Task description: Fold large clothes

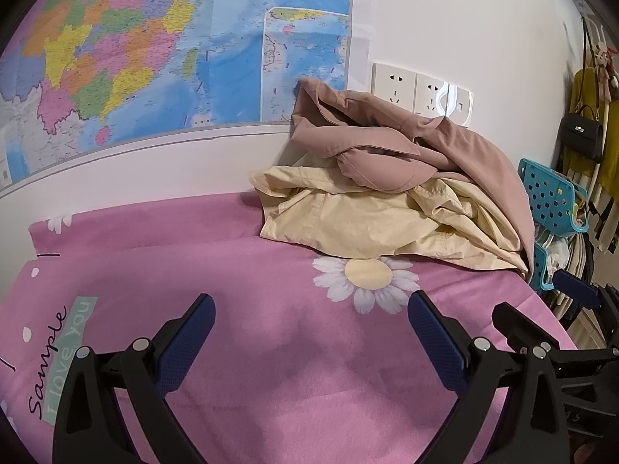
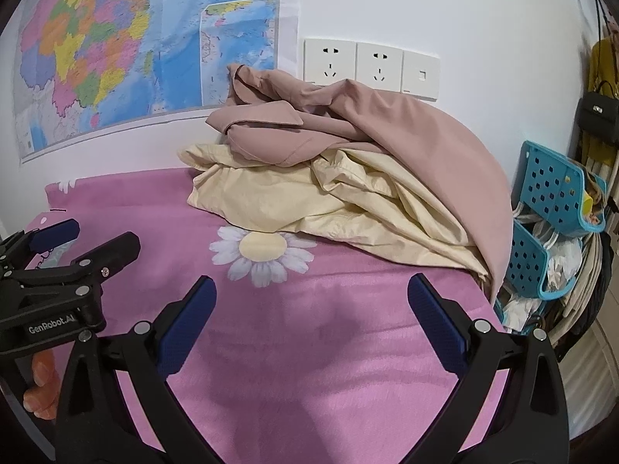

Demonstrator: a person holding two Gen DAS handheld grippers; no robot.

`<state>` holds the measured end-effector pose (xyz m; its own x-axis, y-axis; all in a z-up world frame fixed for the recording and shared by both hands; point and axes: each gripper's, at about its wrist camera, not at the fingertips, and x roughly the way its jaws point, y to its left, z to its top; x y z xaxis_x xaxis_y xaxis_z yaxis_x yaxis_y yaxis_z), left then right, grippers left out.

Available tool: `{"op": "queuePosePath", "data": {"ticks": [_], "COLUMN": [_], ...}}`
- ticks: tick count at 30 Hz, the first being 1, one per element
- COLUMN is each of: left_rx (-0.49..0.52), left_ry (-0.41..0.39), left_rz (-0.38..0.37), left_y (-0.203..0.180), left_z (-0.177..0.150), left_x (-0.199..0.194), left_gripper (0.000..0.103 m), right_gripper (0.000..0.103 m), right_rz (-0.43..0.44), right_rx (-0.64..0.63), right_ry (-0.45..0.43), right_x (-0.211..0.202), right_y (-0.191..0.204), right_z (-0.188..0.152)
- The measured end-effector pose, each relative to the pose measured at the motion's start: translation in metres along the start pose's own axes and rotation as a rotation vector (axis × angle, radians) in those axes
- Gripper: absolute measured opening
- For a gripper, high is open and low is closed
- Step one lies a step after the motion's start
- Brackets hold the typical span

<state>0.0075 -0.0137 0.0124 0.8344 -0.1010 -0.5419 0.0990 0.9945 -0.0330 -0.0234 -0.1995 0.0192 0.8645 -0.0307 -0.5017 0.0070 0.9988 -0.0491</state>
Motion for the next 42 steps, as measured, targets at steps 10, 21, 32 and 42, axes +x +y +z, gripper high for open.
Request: {"op": "queuePosePath", "data": {"ticks": [10, 21, 32, 42], "left_rx": [-0.006, -0.036, -0.034, -0.056], "left_ry": [0.033, 0.06, 0.07, 0.002], "left_rz": [-0.022, -0.007, -0.026, -0.223], "left_y": [0.005, 0.022, 0.025, 0.026], "left_z": [0.017, 0.047, 0.057, 0.079], "left_x": [0.027, 0.077, 0.112, 0.133], "left_gripper": [0.096, 0.096, 0.096, 0.096], "right_gripper": [0.097, 0.093, 0.041, 0.013], "right_rz": [-0.04, -0.126, -0.064, 0.089], "right_rx": [-0.127, -0.382, -0.456, -0.313], "right_ry": [-0.06, -0.109, 0.026, -0.176], "right_x": [0.022, 0.106, 0.183, 0.077], "right_y": [-0.004, 0.017, 0.031, -0.015], "right_z": [0.043, 0.142, 0.183, 0.249]}}
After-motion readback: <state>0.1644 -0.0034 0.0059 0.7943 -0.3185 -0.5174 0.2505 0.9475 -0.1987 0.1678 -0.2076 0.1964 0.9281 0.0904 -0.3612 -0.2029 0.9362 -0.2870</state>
